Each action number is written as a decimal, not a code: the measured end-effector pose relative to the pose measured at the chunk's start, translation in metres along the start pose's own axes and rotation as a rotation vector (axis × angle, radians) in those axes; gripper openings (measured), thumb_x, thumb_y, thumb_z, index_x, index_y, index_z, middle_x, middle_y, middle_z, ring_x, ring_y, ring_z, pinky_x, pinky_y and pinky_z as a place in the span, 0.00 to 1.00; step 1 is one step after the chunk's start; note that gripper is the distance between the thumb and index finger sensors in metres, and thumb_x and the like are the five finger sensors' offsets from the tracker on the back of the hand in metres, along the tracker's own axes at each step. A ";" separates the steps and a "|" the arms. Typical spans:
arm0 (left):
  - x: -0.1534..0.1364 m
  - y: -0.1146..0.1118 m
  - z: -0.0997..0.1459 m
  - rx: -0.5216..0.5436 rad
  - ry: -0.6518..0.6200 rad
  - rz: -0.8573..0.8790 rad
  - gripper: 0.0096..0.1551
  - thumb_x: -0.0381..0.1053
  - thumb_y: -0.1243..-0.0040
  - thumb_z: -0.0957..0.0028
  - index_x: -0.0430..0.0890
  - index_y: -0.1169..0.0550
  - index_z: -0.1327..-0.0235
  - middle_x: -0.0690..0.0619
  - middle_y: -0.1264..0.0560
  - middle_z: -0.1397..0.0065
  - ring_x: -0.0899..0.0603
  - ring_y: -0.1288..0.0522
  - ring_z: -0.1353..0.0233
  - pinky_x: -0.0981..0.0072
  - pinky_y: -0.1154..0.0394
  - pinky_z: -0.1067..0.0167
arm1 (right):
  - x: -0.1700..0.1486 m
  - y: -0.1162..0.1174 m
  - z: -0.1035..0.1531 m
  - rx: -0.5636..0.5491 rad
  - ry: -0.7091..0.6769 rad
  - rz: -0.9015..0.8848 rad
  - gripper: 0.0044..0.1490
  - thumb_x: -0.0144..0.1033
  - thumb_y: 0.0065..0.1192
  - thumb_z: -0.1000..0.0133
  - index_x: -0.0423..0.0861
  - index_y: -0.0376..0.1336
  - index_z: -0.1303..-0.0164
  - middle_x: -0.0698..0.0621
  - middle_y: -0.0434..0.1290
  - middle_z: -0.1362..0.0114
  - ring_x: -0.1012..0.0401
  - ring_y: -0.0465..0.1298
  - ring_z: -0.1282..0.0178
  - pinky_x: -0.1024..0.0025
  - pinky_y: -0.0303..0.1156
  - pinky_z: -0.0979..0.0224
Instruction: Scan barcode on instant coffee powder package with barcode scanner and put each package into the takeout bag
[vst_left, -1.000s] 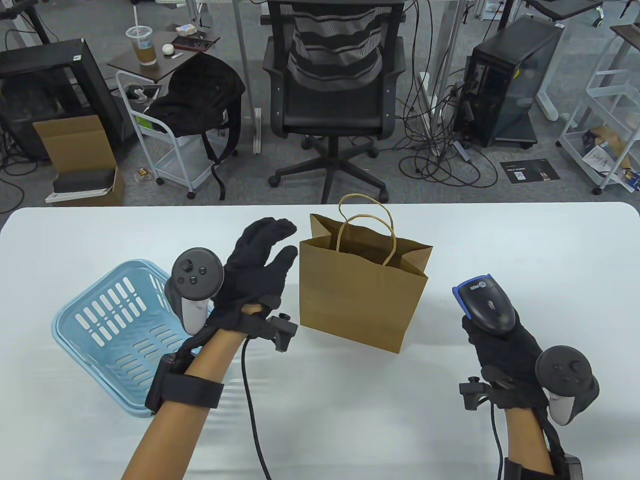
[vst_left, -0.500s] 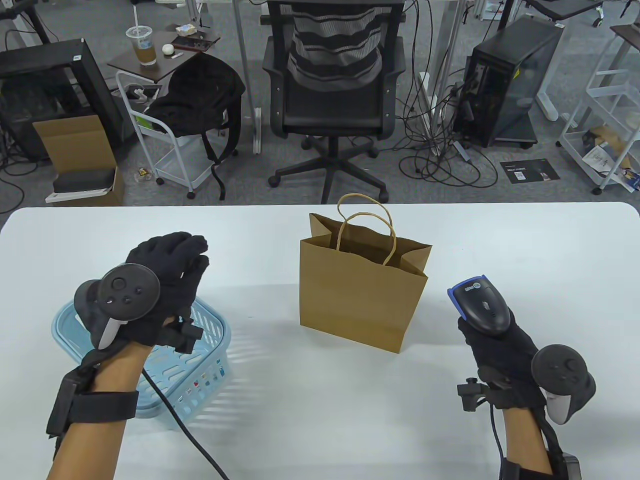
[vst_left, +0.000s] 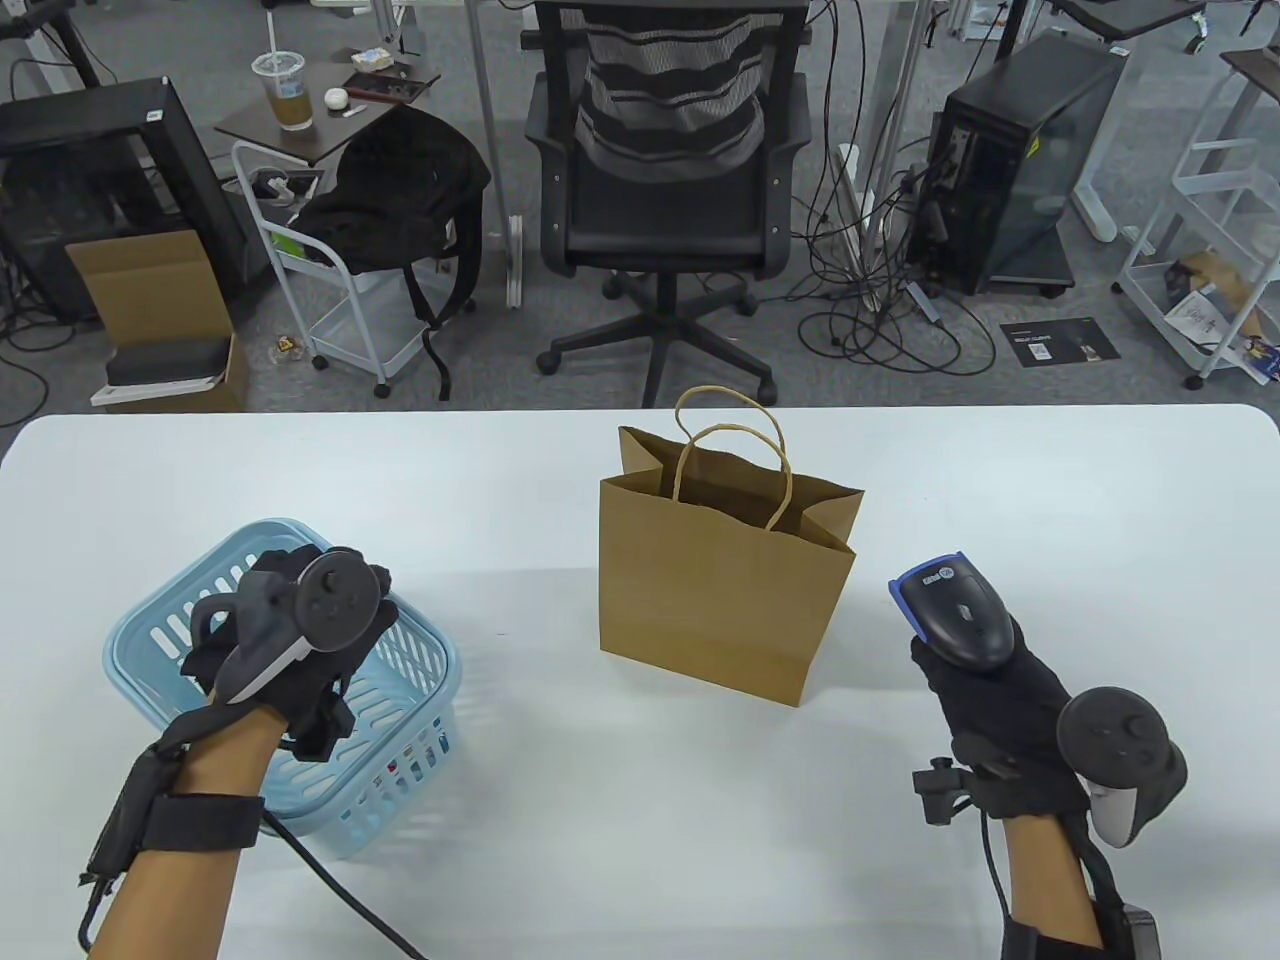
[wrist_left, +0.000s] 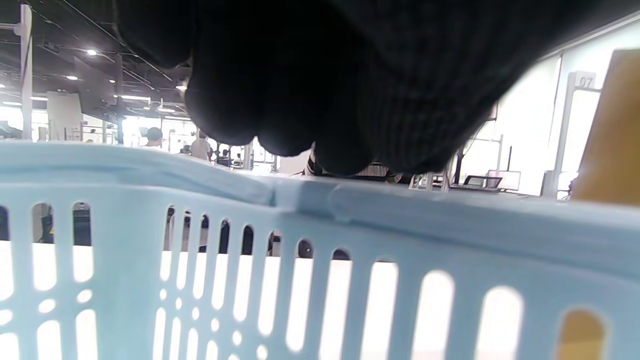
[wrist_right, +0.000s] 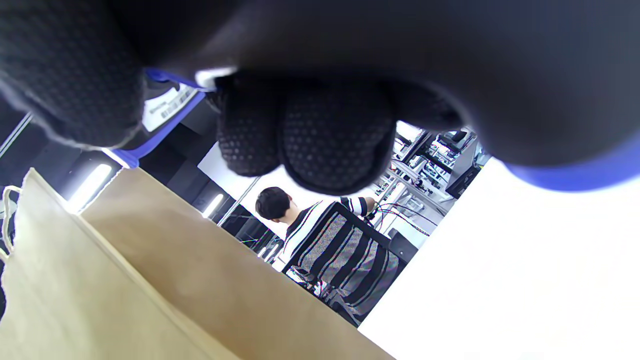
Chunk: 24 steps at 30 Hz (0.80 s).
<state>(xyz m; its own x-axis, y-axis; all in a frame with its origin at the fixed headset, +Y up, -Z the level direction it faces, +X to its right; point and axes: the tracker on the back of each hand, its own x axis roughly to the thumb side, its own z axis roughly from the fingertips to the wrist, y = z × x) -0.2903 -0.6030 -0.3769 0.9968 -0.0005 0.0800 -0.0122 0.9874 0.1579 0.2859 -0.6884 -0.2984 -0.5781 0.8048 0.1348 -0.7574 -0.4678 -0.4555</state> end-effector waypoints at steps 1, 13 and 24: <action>-0.001 -0.003 -0.001 -0.014 0.031 -0.036 0.23 0.57 0.28 0.55 0.53 0.13 0.48 0.54 0.19 0.36 0.41 0.20 0.32 0.42 0.33 0.24 | 0.000 0.000 0.000 0.000 0.001 0.001 0.35 0.59 0.78 0.48 0.51 0.69 0.37 0.55 0.86 0.51 0.59 0.88 0.58 0.59 0.82 0.46; -0.020 -0.057 -0.018 -0.489 0.211 -0.178 0.38 0.64 0.18 0.66 0.56 0.17 0.40 0.57 0.20 0.31 0.43 0.20 0.28 0.43 0.33 0.23 | 0.001 0.001 0.000 0.004 -0.001 0.009 0.35 0.59 0.78 0.48 0.51 0.69 0.37 0.55 0.86 0.51 0.59 0.88 0.58 0.59 0.82 0.46; -0.027 -0.096 -0.025 -0.746 0.261 -0.145 0.71 0.69 0.16 0.76 0.54 0.38 0.17 0.52 0.39 0.12 0.36 0.34 0.13 0.38 0.39 0.18 | 0.000 0.001 -0.001 0.006 0.000 0.014 0.35 0.59 0.78 0.48 0.51 0.69 0.37 0.55 0.86 0.51 0.59 0.88 0.58 0.59 0.82 0.46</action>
<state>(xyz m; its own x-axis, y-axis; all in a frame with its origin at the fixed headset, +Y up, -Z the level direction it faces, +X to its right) -0.3142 -0.6939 -0.4185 0.9718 -0.1912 -0.1379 0.0834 0.8261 -0.5574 0.2853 -0.6881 -0.2992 -0.5888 0.7981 0.1281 -0.7508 -0.4813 -0.4523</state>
